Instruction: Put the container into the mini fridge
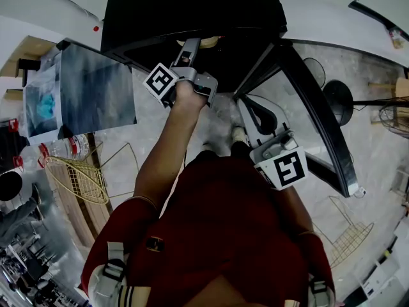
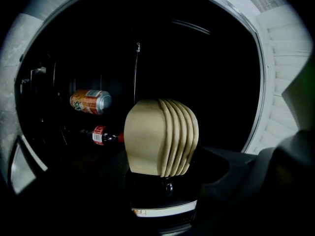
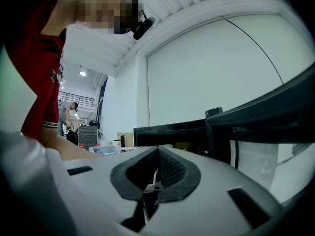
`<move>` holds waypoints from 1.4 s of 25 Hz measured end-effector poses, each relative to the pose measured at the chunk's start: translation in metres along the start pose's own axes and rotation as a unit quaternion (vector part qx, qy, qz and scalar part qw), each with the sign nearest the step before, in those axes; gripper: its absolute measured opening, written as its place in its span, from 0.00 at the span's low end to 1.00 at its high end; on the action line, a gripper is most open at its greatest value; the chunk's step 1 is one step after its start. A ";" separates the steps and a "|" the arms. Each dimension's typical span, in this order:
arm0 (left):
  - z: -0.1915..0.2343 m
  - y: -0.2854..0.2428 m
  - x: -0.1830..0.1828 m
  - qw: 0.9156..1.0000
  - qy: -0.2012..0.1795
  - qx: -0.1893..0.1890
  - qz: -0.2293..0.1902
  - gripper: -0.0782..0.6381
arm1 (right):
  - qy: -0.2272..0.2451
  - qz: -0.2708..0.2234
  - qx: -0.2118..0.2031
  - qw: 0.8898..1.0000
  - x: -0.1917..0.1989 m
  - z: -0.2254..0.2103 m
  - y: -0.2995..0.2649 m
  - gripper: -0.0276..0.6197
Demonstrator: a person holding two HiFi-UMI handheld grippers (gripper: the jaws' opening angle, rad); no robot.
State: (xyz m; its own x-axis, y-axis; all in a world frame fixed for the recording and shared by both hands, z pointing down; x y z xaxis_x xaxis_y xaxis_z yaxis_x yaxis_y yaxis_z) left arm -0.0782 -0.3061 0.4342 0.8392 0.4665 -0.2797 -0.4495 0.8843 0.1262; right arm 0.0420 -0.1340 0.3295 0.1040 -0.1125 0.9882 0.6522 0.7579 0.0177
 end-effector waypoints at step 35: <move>-0.005 -0.014 -0.007 0.999 -0.026 0.019 0.000 0.69 | -0.007 0.008 -0.005 1.000 0.007 0.002 -0.007 0.04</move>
State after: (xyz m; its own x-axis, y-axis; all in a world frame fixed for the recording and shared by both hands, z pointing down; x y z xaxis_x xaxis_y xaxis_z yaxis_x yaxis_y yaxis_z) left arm -0.0793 -0.3219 0.4301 0.8549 0.4654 -0.2291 -0.4378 0.8843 0.1626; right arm 0.0365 -0.1391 0.3368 0.1045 -0.0922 0.9902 0.6575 0.7534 0.0008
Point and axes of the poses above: the fingertips, and each gripper's own axes: y backward along the fingers, z to its left, x out of its underside, the point moved 3 cm from there along y, backward along the fingers, and after that the axes turned 13 degrees about y, right-handed, at the moved point
